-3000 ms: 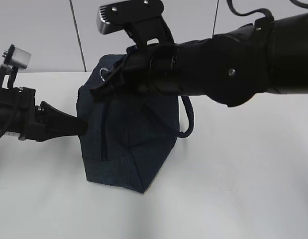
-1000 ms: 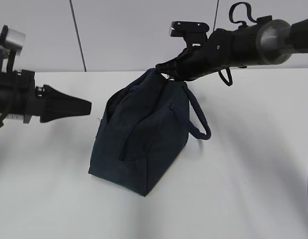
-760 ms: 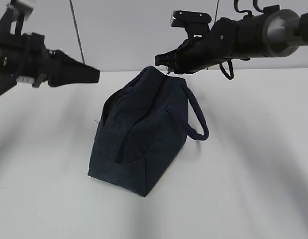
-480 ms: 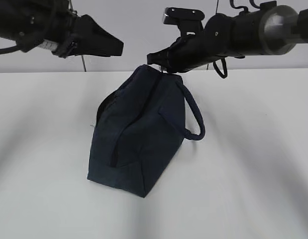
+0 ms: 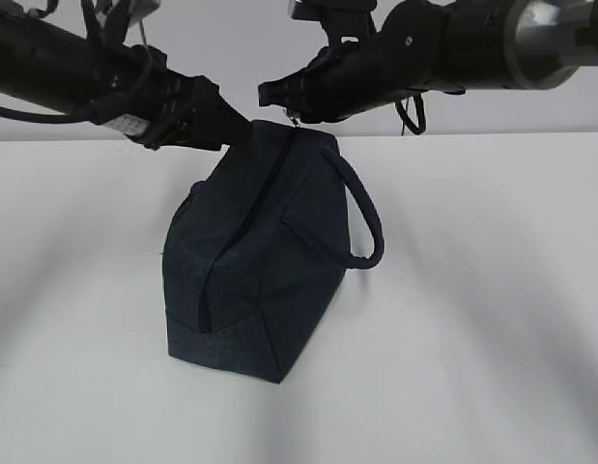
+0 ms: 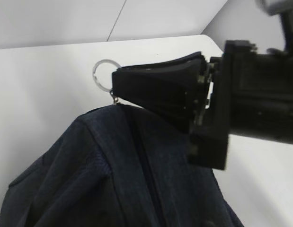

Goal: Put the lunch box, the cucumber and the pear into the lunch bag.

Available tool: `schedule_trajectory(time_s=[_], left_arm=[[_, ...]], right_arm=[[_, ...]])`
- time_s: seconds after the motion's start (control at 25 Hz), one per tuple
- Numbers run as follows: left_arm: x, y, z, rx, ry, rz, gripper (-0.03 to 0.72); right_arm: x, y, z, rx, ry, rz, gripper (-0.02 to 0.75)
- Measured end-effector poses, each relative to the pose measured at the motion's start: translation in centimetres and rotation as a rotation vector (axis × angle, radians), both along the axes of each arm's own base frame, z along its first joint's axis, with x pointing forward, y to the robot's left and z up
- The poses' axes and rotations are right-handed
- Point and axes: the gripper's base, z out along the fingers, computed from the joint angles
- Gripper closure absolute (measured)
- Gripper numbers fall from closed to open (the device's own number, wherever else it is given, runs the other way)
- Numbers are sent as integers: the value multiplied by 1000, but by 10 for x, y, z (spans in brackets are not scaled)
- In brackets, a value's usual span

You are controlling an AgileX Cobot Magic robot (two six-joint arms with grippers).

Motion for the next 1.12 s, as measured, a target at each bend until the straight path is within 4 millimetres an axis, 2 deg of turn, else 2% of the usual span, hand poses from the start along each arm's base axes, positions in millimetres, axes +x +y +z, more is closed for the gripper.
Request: schedule_trajectory(time_s=[0.4,0.48,0.6,0.68,0.96,1.12], left_arm=[[3,-10,-19,92,30,23,372],[2,-10,-20,100,32,24,441],[2,-10,-20,105,31,22,618],[2,-10,-20,107,33,18,662],[1,-10,-21,109,41,8,685],[1,-11,-20,109,39,6,685]], right_arm=[[-2,4,2,7,1,8,738],[-2,4,2,7,1,8,738],[-2,4,2,7,1,8,738],[-2,4,2,7,1,8,738],[1,0,5,36,-26,-20,738],[10,-12,-7,97,28,-82,738]])
